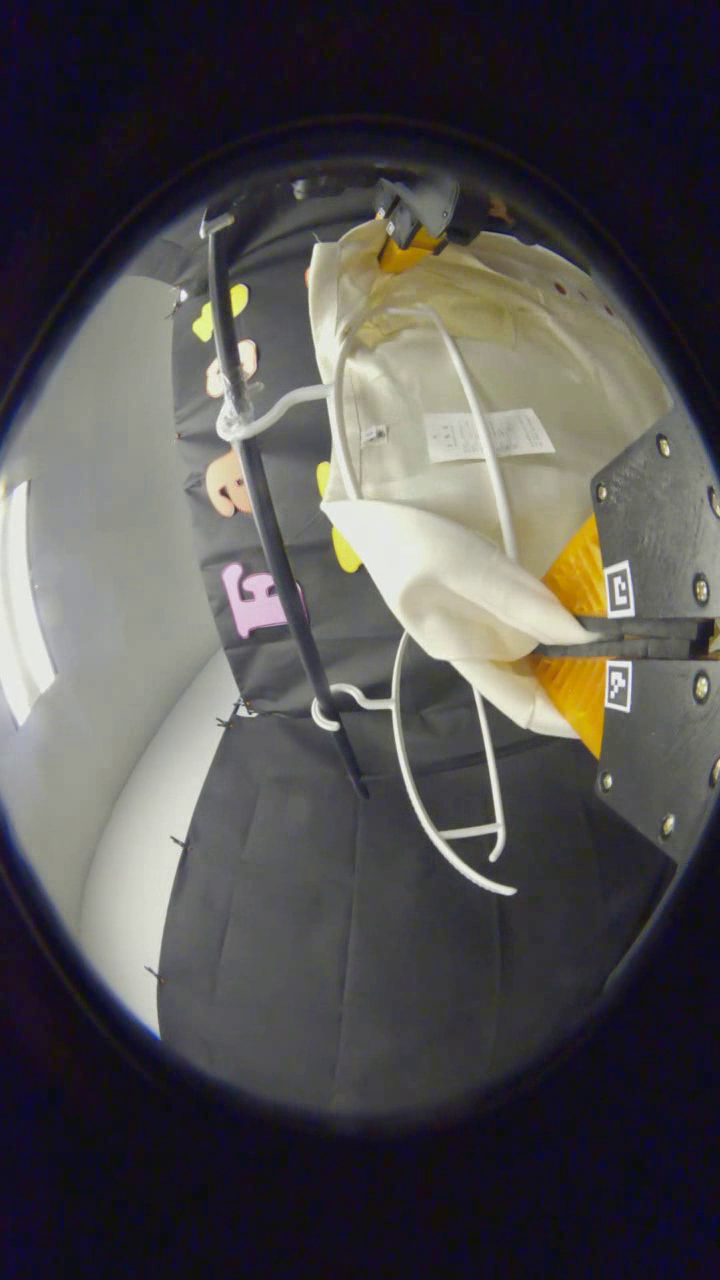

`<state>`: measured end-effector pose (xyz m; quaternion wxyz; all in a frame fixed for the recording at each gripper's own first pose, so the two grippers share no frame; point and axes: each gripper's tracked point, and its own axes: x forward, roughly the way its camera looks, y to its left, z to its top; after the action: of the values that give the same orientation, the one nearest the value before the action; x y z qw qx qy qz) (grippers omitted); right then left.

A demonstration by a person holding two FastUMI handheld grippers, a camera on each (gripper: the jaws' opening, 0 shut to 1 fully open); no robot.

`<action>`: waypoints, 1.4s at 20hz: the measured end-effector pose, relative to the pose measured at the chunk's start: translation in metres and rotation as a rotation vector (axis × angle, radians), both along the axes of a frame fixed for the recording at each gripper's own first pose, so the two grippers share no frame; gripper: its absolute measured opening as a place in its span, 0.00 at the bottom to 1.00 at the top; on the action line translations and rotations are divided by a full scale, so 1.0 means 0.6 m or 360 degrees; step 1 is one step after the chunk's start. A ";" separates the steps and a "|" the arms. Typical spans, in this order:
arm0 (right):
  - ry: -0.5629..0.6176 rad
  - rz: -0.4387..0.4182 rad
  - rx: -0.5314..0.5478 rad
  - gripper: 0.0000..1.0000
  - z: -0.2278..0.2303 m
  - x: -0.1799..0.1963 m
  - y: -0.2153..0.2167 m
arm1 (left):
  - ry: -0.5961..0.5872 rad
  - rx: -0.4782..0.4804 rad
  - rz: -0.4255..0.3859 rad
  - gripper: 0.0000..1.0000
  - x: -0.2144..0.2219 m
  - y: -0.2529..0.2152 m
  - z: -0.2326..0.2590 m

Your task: Grasp the clothes on the hanger with both hands and then place them into the laundry hamper below.

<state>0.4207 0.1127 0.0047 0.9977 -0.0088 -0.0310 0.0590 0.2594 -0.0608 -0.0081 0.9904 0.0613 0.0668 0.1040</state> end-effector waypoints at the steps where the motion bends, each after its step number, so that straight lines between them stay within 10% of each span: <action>1: -0.0007 -0.0003 0.0006 0.12 0.003 0.004 0.000 | 0.0019 -0.0002 -0.0020 0.00 -0.004 -0.001 0.007; 28: 0.0050 0.0141 -0.0014 0.12 -0.046 0.088 0.035 | -0.0039 -0.0062 -0.0114 0.00 0.034 0.128 0.115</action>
<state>0.4737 0.1334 -0.0231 0.9945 -0.0110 -0.0153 0.1034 0.2797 0.0161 0.0607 0.9953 0.0431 0.0543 0.0680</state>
